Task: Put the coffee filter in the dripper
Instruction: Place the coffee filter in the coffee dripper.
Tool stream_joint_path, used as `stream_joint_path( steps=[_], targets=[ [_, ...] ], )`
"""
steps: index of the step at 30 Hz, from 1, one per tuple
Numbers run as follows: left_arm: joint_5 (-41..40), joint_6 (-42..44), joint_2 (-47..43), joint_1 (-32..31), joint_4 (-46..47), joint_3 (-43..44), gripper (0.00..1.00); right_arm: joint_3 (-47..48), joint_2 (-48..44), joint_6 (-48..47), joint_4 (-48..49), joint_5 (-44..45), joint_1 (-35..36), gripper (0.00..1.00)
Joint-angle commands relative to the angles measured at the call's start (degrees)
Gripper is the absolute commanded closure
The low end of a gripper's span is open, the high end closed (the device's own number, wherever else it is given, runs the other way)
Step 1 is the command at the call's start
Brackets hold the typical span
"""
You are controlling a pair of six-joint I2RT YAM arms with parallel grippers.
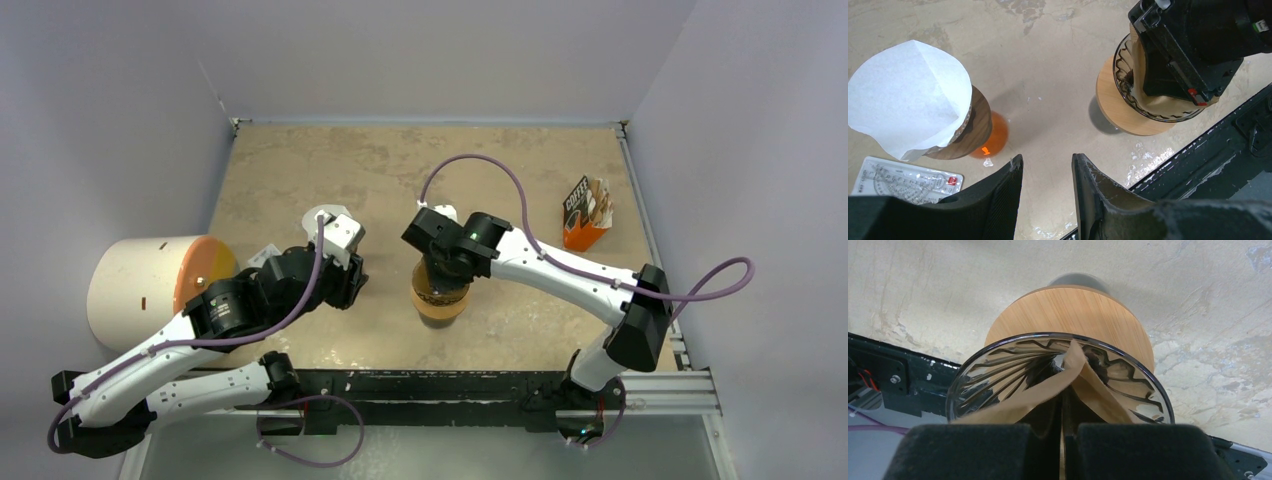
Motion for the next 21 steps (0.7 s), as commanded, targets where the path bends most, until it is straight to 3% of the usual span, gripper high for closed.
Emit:
stream_joint_path(
  steps=[1, 7, 21],
  targets=[
    [0.18, 0.55, -0.27, 0.26, 2.06, 0.09, 0.60, -0.98, 0.61, 0.86, 1.16, -0.58, 0.35, 1.00],
    [0.18, 0.64, -0.13, 0.24, 2.05, 0.06, 0.61, -1.25, 1.18, 0.92, 1.47, -0.18, 0.35, 0.99],
    [0.35, 0.64, -0.03, 0.26, 2.09, 0.03, 0.61, -1.06, 0.72, 0.87, 1.45, 0.35, 0.35, 0.71]
  ],
)
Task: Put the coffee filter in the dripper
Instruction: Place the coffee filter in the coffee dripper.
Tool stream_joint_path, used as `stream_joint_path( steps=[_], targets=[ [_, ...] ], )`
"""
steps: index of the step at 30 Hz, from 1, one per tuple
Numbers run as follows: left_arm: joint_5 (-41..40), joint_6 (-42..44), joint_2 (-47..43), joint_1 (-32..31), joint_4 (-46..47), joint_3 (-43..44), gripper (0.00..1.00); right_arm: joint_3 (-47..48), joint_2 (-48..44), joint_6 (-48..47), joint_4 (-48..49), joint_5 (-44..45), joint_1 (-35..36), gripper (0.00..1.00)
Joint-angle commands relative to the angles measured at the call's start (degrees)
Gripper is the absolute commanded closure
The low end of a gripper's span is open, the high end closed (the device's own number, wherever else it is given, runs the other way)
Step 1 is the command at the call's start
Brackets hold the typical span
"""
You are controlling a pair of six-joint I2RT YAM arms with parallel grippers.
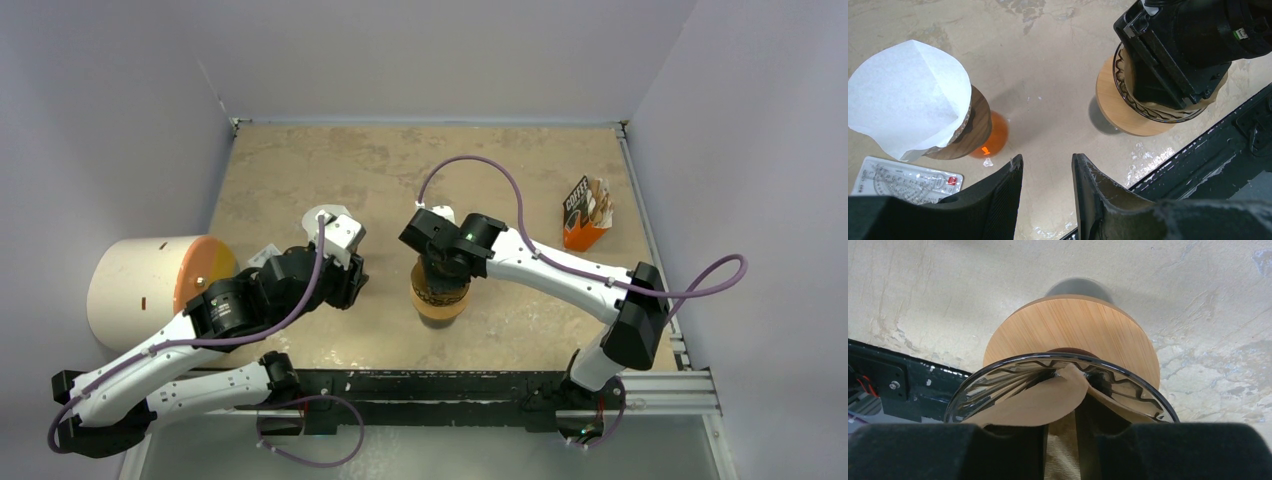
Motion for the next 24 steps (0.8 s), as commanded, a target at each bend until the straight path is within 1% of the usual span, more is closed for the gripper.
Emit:
stream_joint_path(
  steps=[1, 7, 11, 16, 20, 24],
  targets=[
    [0.36, 0.64, -0.23, 0.26, 2.09, 0.00, 0.60, -0.02, -0.36, 0.62, -0.23, 0.39, 0.37, 0.69],
    [0.49, 0.64, -0.17, 0.26, 2.09, 0.06, 0.60, -0.18, -0.45, 0.56, -0.03, 0.57, 0.37, 0.59],
    [0.48, 0.64, -0.13, 0.25, 2.05, 0.03, 0.61, -0.29, -0.36, 0.61, 0.01, 0.47, 0.37, 0.55],
    [0.48, 0.64, -0.20, 0.26, 2.09, -0.02, 0.61, -0.29, -0.36, 0.56, -0.08, 0.66, 0.37, 0.48],
    [0.40, 0.65, -0.18, 0.26, 2.09, -0.02, 0.61, -0.19, -0.44, 0.61, 0.10, 0.59, 0.36, 0.48],
    [0.40, 0.71, -0.05, 0.26, 2.08, -0.03, 0.61, 0.21, -0.60, 0.59, -0.06, 0.52, 0.37, 0.54]
  ],
)
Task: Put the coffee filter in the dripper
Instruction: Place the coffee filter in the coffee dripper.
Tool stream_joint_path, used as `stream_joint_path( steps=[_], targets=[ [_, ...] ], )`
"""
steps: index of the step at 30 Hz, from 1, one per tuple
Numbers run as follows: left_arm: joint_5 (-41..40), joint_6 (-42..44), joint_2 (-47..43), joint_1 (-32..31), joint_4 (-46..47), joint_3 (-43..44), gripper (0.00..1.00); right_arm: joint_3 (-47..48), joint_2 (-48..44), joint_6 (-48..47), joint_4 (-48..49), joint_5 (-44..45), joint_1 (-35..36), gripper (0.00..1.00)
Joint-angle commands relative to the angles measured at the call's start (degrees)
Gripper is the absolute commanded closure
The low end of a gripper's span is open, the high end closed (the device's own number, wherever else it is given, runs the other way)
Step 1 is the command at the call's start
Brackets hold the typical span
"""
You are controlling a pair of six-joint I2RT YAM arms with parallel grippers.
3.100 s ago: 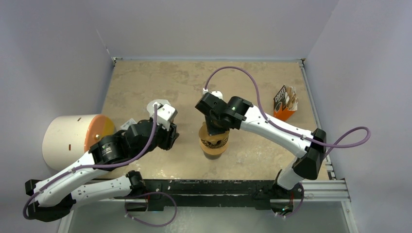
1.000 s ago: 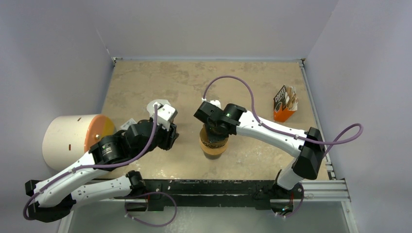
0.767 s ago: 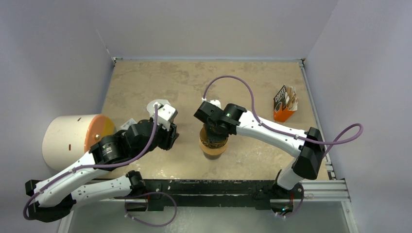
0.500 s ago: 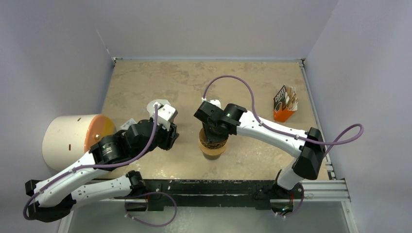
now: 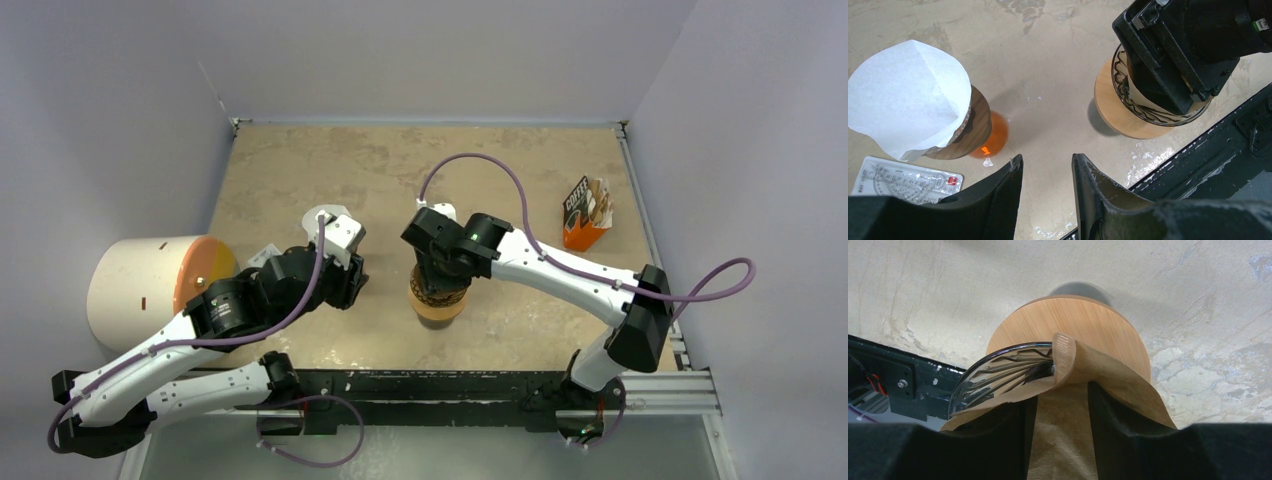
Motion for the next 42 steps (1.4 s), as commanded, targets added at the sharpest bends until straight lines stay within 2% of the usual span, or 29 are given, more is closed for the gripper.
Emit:
stream_joint_path(
  steps=[1, 8, 13, 16, 19, 42],
  targets=[
    [0.39, 0.72, -0.11, 0.26, 2.06, 0.00, 0.61, 0.19, 0.65, 0.65, -0.47, -0.05, 0.35, 0.55],
    [0.38, 0.73, -0.04, 0.26, 2.09, 0.00, 0.61, 1.99, 0.53, 0.39, -0.88, -0.18, 0.33, 0.73],
    [0.29, 0.73, -0.16, 0.26, 1.98, 0.00, 0.61, 3.60, 0.74, 0.16, -1.67, -0.14, 0.44, 0.93],
    [0.31, 0.73, -0.09, 0.26, 1.99, 0.02, 0.61, 4.31, 0.73, -0.05, -2.28, 0.17, 0.44, 0.97],
    [0.32, 0.73, -0.13, 0.26, 2.00, 0.08, 0.61, 5.12, 0.65, -0.21, -2.81, 0.37, 0.44, 1.00],
    [0.77, 0.29, 0.65, 0.76, 2.35, -0.09, 0.58, 10.98, -4.85, -1.33, -7.24, 4.67, 0.44, 1.00]
  ],
)
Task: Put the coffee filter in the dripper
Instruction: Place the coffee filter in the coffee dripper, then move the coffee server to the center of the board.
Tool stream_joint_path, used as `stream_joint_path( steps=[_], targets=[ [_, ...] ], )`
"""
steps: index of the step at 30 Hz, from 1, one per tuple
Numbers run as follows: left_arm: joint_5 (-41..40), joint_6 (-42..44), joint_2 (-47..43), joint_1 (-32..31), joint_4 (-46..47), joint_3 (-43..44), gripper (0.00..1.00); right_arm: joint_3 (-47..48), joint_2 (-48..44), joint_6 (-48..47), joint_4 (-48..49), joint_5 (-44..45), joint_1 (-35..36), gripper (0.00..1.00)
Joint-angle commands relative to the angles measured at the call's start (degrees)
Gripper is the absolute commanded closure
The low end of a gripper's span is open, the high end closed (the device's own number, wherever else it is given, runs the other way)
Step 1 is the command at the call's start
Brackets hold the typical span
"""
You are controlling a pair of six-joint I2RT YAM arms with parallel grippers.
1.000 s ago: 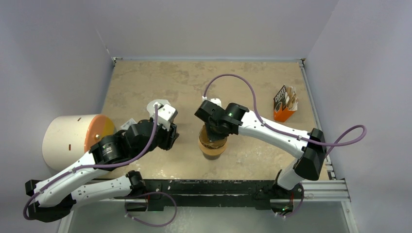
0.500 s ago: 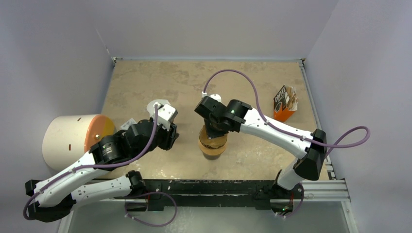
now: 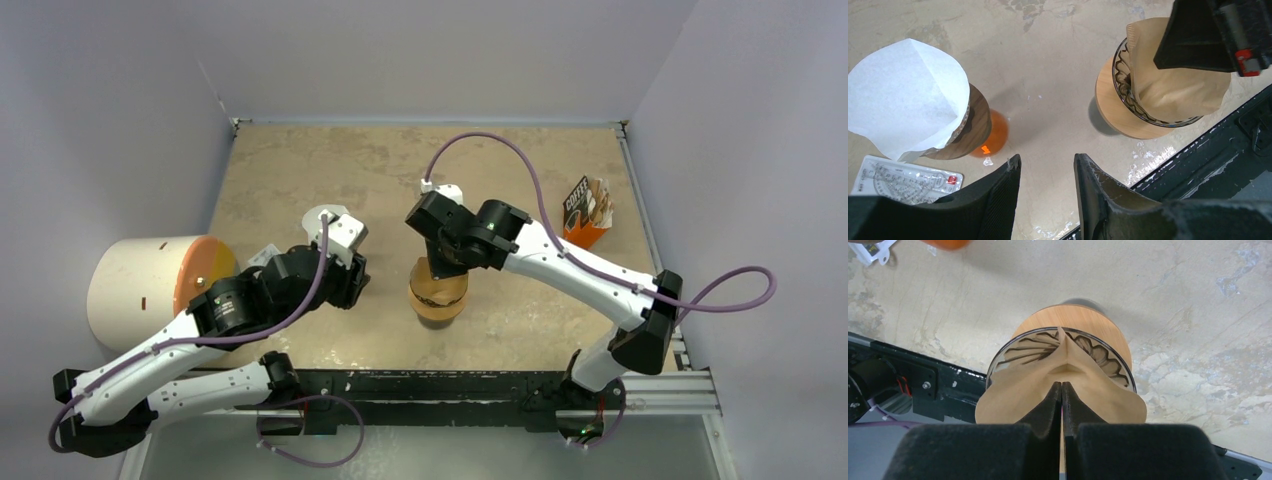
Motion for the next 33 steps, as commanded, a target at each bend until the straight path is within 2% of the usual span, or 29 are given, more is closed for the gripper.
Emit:
stream_joint_path(
  steps=[1, 13, 21, 25, 28, 33],
  targets=[
    [0.60, 0.29, 0.05, 0.46, 2.43, -0.17, 0.57, 2.35, -4.60, -0.69, -2.17, 1.17, 0.44, 1.00],
    [0.40, 0.37, 1.87, 0.57, 2.86, -0.52, 0.48, 1.73, -14.55, -3.50, -3.19, 5.09, 0.35, 1.00],
    [-0.28, 0.94, 3.45, 0.81, 2.97, -0.61, 0.42, -4.25, -21.19, -3.23, -6.96, 9.39, -0.38, 1.00],
    [-0.42, 1.24, 3.90, 0.86, 3.31, -0.57, 0.37, -10.63, -24.90, -1.42, -6.64, 8.69, -1.08, 1.00],
    [-0.42, 1.49, 3.74, 0.86, 3.65, -0.74, 0.30, -17.13, -28.23, 0.50, -4.29, 5.80, -1.47, 1.00],
    [-0.50, 1.93, 3.45, 0.86, 4.00, -1.10, 0.26, -28.30, -32.24, 3.90, 2.16, -0.78, -2.01, 1.00]
  ],
)
